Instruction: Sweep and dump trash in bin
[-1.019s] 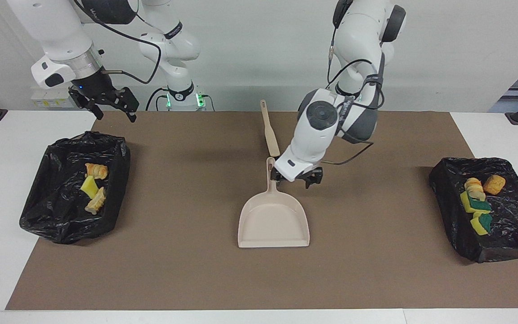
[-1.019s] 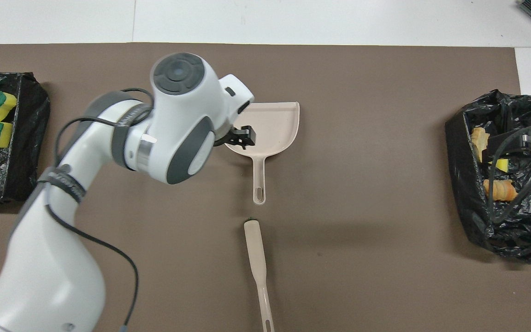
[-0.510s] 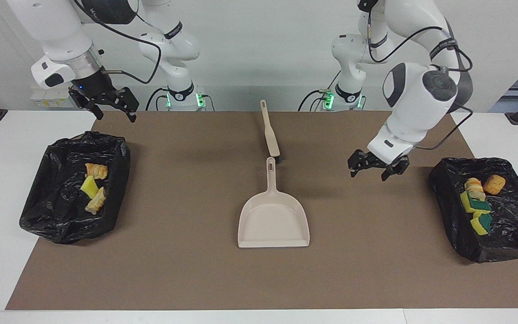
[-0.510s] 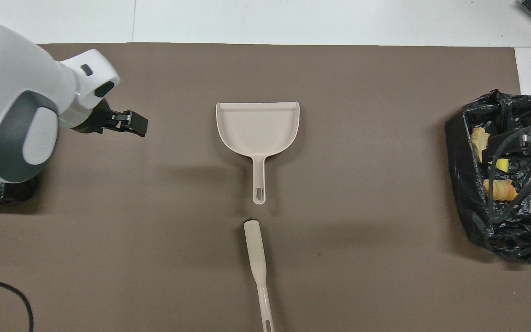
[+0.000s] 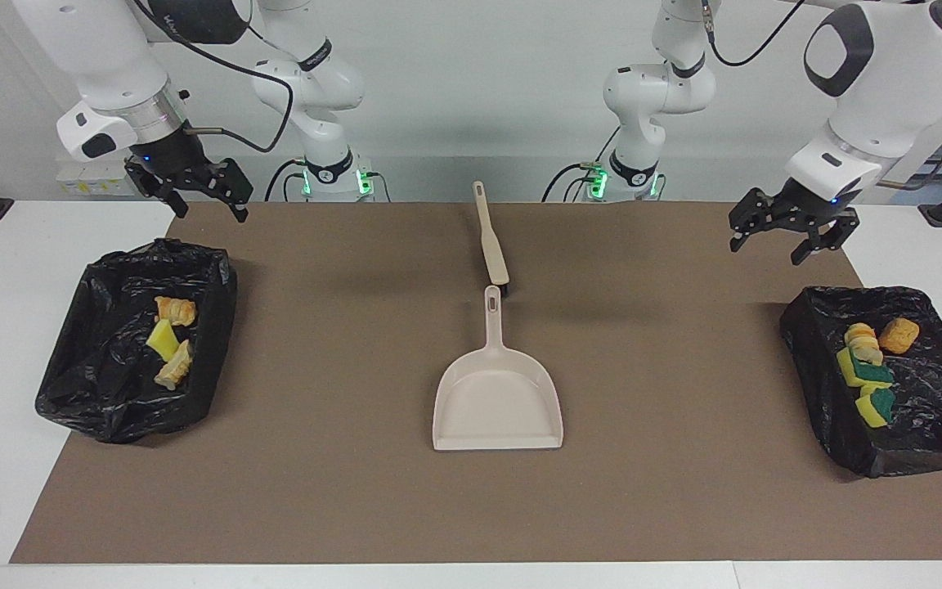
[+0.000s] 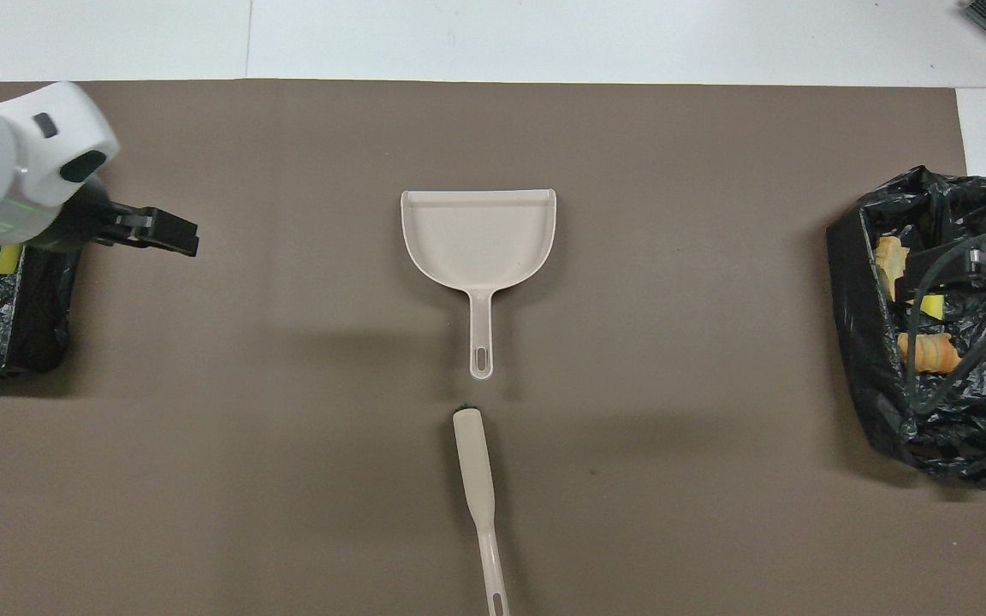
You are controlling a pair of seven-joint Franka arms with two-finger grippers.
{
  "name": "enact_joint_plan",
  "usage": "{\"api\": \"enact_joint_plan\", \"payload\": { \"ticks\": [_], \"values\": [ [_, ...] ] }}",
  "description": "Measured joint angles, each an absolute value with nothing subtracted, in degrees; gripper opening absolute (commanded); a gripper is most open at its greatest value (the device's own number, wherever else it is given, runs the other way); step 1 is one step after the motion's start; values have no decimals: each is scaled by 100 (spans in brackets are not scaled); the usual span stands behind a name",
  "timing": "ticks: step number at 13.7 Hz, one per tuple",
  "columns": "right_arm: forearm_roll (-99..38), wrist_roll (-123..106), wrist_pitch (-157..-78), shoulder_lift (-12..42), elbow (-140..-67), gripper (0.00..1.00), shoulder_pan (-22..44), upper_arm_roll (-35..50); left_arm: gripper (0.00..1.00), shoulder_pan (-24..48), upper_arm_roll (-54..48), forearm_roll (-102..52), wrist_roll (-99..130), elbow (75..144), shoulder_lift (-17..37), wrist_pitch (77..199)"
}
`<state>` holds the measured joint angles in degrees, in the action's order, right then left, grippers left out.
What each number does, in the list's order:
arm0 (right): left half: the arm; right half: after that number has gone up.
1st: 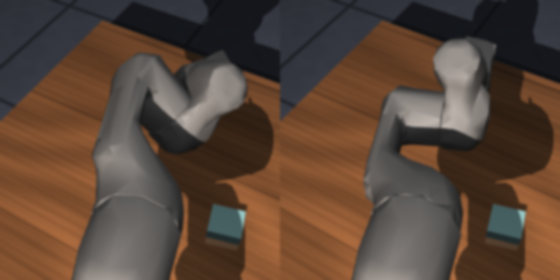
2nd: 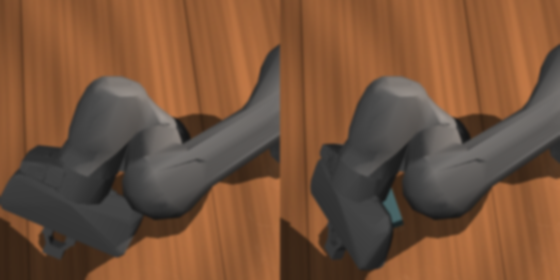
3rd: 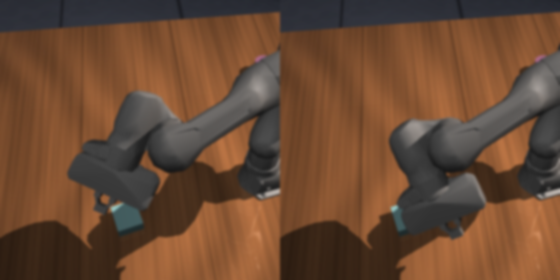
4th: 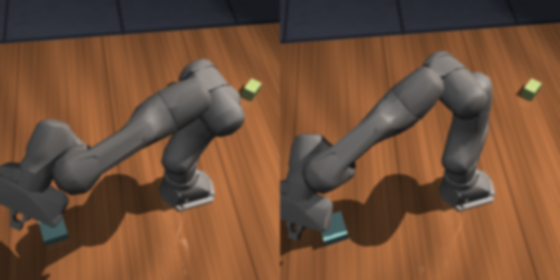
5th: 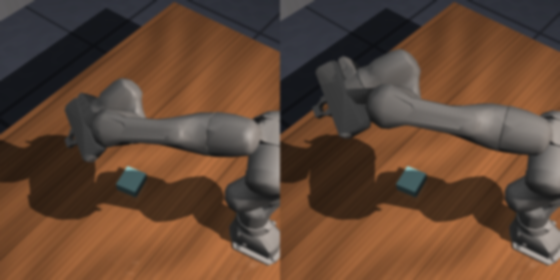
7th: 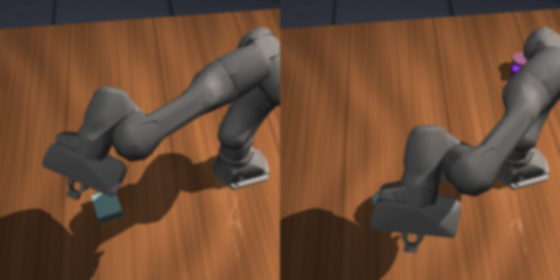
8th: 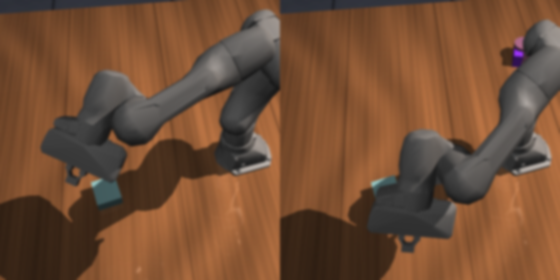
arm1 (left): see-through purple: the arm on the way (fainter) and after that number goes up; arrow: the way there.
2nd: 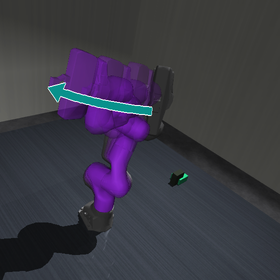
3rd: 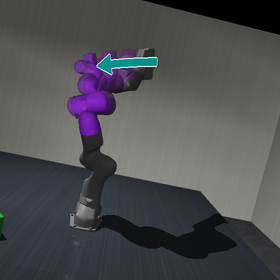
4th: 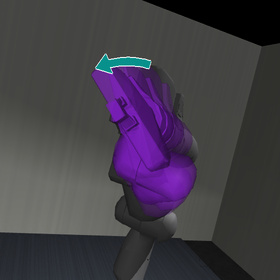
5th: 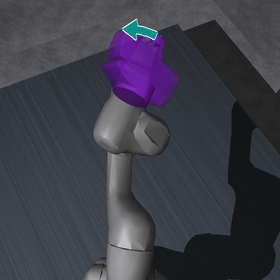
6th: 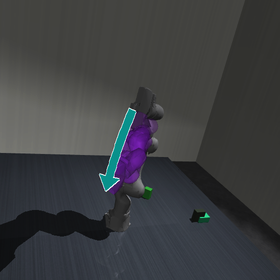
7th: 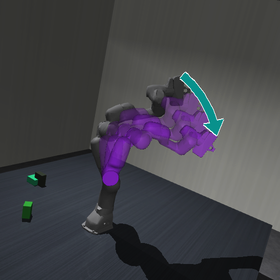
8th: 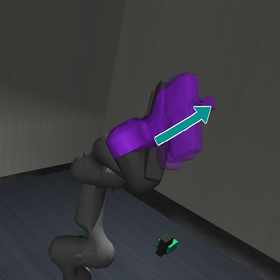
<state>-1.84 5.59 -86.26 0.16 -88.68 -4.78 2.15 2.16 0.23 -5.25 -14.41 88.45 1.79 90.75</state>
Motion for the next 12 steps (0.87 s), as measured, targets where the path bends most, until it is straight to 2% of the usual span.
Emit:
{"api": "enact_joint_plan", "payload": {
  "ticks": [4,12],
  "values": [
    [-184,559,-8626,16,-8868,100,-478,215,100,206,-15,-466,-1461,8800,-188,8644],
    [-184,559,-8626,16,-8868,100,-478,215,100,207,-26,-280,-1152,8391,-21,8430]
  ]
}}
